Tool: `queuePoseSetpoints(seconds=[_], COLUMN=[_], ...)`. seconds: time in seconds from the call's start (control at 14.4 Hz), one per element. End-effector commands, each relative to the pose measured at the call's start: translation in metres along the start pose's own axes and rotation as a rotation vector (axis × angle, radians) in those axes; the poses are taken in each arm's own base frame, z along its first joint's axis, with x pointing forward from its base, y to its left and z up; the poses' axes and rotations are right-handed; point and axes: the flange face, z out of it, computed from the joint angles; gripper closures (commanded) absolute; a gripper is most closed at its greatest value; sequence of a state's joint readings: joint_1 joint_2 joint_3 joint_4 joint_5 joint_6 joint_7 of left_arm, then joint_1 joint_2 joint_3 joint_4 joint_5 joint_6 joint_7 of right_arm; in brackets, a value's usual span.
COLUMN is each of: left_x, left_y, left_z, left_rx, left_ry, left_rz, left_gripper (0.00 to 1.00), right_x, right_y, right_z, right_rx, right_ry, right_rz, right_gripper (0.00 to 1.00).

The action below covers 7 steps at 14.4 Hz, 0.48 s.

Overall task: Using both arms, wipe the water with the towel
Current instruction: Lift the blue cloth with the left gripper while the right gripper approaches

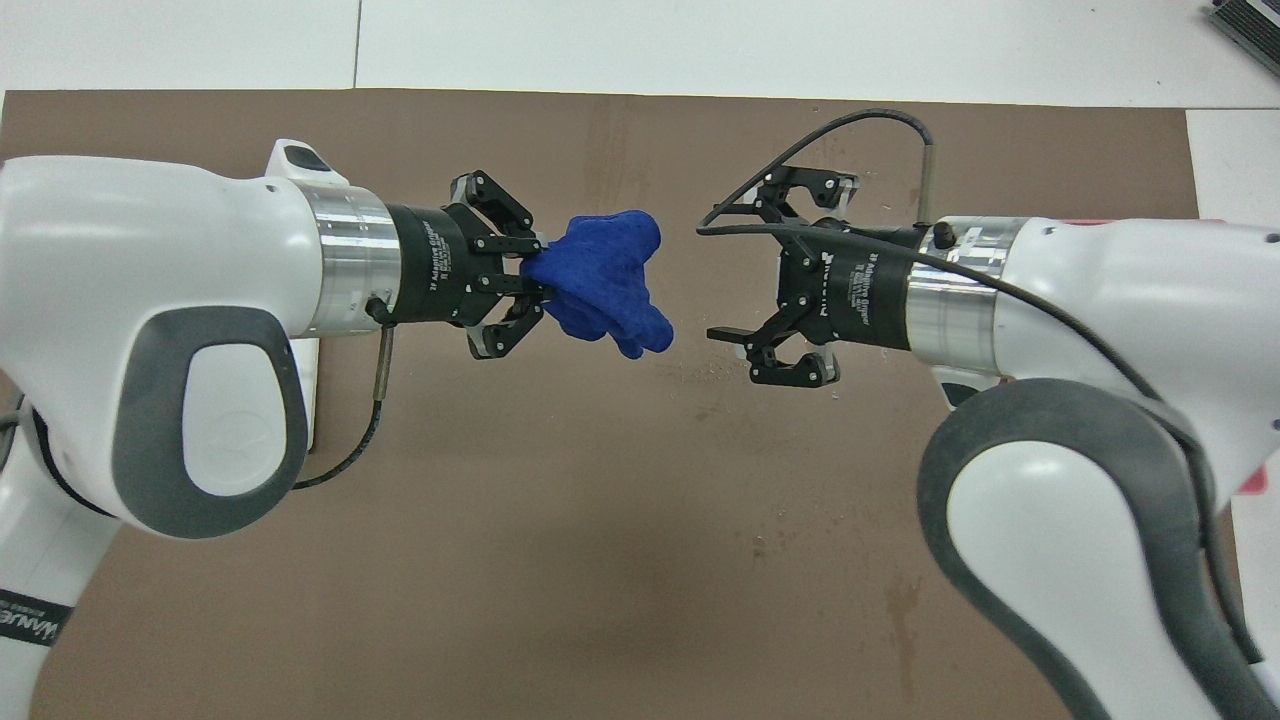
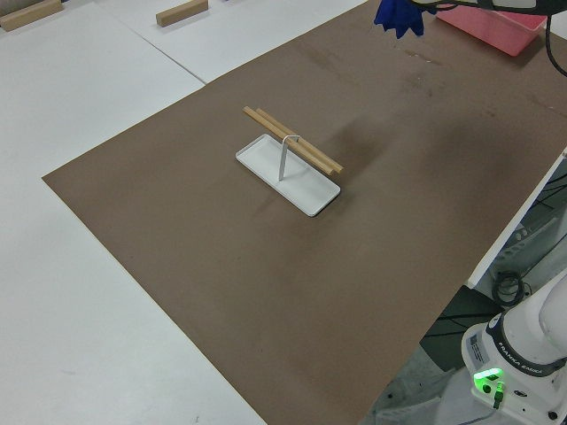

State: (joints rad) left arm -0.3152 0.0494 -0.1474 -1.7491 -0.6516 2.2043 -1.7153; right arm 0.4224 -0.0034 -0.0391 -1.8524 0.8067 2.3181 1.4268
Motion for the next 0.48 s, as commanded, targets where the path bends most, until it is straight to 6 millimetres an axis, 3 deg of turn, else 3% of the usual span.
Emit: queuePoseSetpoints(seconds=[0.0,0.14,0.42], left_x=[-0.027,-0.043,-0.064], left_y=[-0.015,-0.025,-0.041], left_z=[0.003,0.011,0.016], left_rx=[-0.028,-0.022,0.006], left_ry=[-0.038,-0.048,-0.082], left_rz=[-0.020,0.003,0.007], left_gripper=[1.00,1.00,1.00], right_x=[-0.007,-0.015,-0.010], right_y=[0.011,0.016,0.016], right_z=[0.021,0.032,0.039], right_rx=[0.027,0.036,0.017], right_ry=[-0.006,-0.005,0.001], right_rz=[0.034,0.040,0.027], right_gripper=[0.00,0.00,0.00])
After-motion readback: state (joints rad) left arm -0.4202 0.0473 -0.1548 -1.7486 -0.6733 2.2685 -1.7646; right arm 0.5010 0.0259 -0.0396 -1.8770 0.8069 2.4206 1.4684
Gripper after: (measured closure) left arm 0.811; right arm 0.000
